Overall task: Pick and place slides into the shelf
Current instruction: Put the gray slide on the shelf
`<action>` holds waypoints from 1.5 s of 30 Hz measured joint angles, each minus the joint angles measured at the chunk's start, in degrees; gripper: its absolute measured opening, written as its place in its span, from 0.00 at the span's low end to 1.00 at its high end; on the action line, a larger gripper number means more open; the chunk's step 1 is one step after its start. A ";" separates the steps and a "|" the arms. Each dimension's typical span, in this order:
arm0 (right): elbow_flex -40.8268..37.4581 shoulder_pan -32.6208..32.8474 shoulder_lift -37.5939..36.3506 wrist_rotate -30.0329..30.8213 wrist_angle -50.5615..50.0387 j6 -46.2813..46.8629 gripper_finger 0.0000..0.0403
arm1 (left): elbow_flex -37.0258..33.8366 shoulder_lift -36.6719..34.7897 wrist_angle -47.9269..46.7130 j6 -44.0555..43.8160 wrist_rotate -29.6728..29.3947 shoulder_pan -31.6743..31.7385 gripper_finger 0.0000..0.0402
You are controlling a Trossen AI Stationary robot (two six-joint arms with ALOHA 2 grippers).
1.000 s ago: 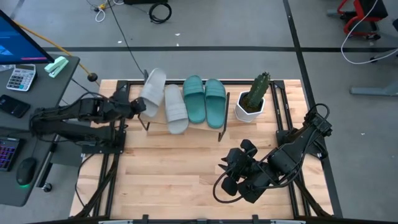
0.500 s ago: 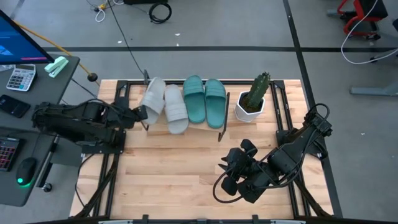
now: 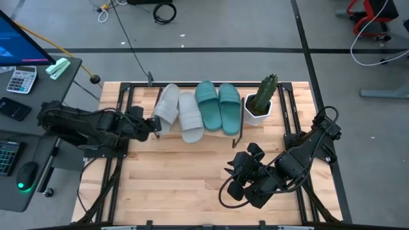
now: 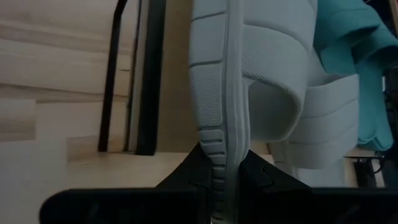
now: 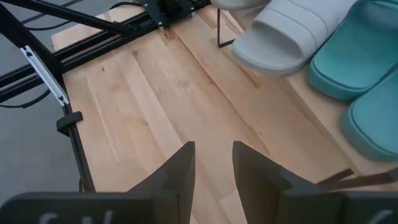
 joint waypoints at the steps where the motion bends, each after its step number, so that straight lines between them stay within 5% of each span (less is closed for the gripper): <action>1: 0.00 0.00 0.00 0.00 0.01 0.00 0.28 | 0.00 0.06 -0.10 0.02 0.04 0.00 0.09; 17: 0.00 -0.02 0.00 -0.02 0.00 -0.31 0.28 | -0.02 0.17 2.67 -3.16 -1.68 -0.29 0.09; 36: 0.00 -0.02 0.00 -0.02 0.00 -0.31 0.28 | -0.07 0.19 4.10 -12.41 -12.67 -4.72 0.09; 45: 0.00 -0.02 0.00 -0.02 0.00 0.07 0.28 | -0.07 0.21 4.29 -14.16 -13.16 -6.64 0.09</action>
